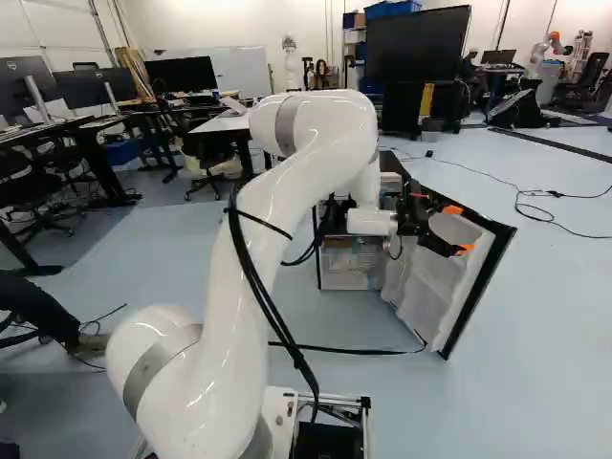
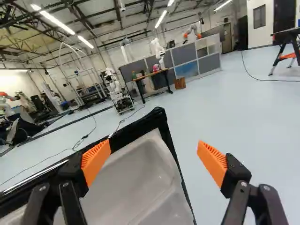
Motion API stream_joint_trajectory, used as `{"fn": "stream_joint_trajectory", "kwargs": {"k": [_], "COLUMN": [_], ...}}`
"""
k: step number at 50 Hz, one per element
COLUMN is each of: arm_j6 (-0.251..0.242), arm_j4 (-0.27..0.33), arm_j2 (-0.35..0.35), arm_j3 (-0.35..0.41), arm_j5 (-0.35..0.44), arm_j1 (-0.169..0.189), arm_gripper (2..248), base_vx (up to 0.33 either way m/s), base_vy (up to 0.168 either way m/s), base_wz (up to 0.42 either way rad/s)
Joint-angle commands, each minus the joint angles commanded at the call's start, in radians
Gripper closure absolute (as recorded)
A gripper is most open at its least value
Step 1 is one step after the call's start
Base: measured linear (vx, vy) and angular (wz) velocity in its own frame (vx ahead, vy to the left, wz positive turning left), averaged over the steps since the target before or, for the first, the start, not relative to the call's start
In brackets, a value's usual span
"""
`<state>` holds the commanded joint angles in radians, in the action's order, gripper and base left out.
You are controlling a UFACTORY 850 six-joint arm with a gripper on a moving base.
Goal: Open the fridge door
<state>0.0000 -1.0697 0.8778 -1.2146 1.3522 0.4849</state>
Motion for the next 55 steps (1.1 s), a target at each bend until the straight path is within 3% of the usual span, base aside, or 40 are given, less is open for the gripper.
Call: {"fn": "stream_joint_trajectory", "kwargs": {"k": [55], "arm_j6": [0.0], "arm_j4": [0.437], "arm_j2": [-0.276], "arm_j3": [0.436], "arm_j5": [-0.011], "arm_j1": [-0.06], "arm_gripper": [3], "base_vx": [0.0], "base_vy": [0.0], "base_wz": [0.0]}}
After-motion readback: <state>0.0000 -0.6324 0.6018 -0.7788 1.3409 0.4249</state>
